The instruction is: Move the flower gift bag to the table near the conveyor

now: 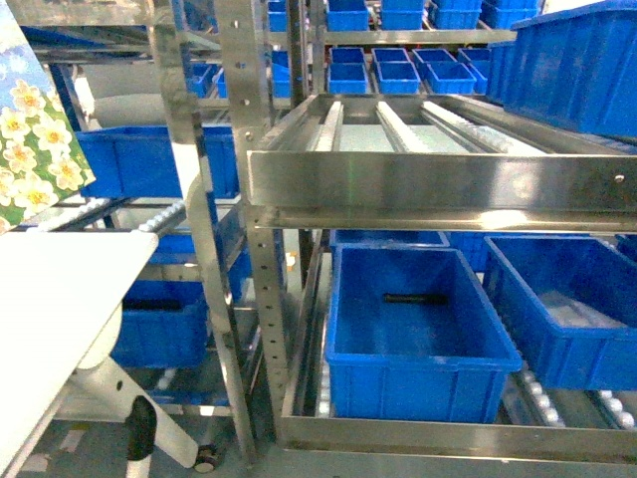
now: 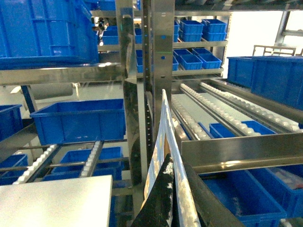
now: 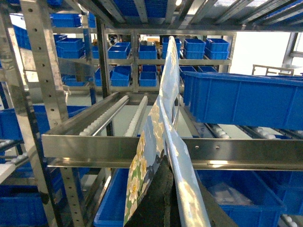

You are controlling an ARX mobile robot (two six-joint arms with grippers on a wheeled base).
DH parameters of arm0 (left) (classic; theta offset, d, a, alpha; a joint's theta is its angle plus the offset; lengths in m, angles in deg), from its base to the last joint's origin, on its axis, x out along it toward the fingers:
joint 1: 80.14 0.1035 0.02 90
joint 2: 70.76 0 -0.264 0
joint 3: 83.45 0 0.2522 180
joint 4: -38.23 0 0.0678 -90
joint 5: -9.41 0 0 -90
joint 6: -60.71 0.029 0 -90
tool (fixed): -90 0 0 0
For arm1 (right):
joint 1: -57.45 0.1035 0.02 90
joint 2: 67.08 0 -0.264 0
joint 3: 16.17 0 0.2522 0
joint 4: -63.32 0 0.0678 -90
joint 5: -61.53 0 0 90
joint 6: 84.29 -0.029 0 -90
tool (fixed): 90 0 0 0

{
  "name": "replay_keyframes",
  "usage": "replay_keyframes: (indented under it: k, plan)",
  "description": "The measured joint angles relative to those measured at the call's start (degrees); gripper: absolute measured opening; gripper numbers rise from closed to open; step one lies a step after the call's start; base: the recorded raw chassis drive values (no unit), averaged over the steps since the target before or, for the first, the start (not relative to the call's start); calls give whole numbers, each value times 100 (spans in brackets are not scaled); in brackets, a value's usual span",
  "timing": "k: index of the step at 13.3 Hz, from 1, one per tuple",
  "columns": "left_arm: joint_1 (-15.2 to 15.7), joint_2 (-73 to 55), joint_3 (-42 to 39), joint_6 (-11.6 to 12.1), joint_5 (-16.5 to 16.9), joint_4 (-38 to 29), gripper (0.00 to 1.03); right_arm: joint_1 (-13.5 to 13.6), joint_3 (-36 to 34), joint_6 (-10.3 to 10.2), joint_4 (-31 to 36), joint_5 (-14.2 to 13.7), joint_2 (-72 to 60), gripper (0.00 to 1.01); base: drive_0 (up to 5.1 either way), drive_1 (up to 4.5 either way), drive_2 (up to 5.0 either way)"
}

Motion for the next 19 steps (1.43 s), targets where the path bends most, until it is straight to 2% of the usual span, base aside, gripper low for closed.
replay_keyframes:
  k: [19]
  plan:
    - [0, 0, 0, 0, 2, 2, 2, 0, 0, 0, 7, 0, 0, 2, -466, 96, 381]
